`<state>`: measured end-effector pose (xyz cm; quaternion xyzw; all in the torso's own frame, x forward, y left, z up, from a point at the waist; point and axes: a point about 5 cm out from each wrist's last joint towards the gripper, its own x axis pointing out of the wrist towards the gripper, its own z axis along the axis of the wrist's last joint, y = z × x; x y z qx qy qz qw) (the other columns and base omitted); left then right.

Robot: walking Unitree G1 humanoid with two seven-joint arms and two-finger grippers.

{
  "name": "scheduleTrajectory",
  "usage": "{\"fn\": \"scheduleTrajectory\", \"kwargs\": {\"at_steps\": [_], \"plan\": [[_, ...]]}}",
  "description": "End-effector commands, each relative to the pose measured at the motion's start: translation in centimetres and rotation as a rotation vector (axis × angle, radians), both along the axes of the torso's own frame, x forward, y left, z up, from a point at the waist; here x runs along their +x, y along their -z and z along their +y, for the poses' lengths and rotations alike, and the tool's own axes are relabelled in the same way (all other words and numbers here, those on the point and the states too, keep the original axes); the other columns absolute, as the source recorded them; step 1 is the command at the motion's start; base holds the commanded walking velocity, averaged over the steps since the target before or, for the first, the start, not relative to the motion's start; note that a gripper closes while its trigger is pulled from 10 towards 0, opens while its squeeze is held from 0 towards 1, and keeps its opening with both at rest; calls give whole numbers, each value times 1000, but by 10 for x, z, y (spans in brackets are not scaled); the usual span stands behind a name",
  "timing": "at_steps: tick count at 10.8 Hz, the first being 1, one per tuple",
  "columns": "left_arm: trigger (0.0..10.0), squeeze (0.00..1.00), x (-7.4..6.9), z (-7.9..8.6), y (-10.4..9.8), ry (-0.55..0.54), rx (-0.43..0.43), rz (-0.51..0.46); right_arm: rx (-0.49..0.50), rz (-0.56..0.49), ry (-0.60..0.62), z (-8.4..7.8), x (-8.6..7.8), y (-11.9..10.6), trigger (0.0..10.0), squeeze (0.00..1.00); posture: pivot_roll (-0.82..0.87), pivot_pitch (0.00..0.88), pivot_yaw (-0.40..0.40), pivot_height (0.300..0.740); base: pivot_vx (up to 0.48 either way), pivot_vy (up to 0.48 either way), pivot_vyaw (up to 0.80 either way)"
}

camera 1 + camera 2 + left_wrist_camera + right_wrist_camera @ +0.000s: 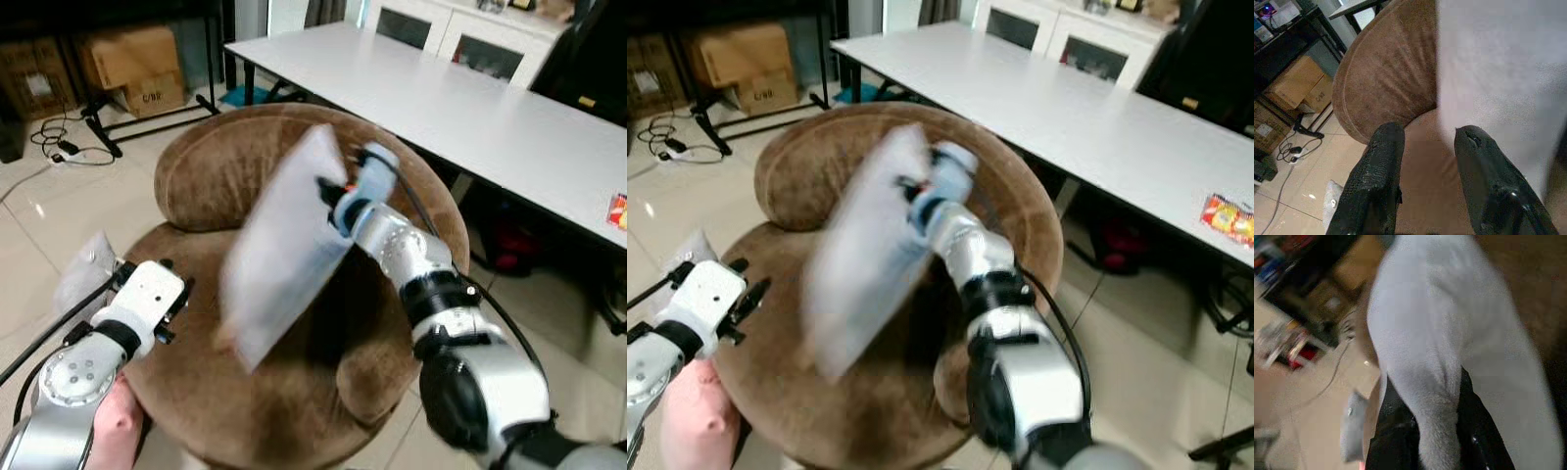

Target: Move the pillow to the sofa from floor

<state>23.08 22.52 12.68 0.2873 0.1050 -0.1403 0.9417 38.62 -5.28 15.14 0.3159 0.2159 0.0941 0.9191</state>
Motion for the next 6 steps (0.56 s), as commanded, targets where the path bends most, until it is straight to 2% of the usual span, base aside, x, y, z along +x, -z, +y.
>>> {"fn": "scheduleTrajectory", "kwargs": {"at_steps": [1,2,3,4,6], "plan": [[10000,0,0,-5,3,28,-12,19,43,36,130,-27,6,5,10000,0,81,0,-113,740,0,0,0],[10000,0,0,-6,4,41,-17,34,0,97,175,-43,3,21,10000,0,78,0,-112,740,0,0,0],[10000,0,0,-8,6,50,-19,42,-31,132,194,-50,0,31,10000,0,72,0,-106,740,0,0,0],[10000,0,0,-11,8,77,-23,66,-133,256,270,-72,-12,62,10000,0,72,0,-106,740,0,0,0],[10000,0,0,-11,6,80,-22,65,-144,273,299,-79,-13,64,10000,0,68,0,-99,740,0,0,0]]}}
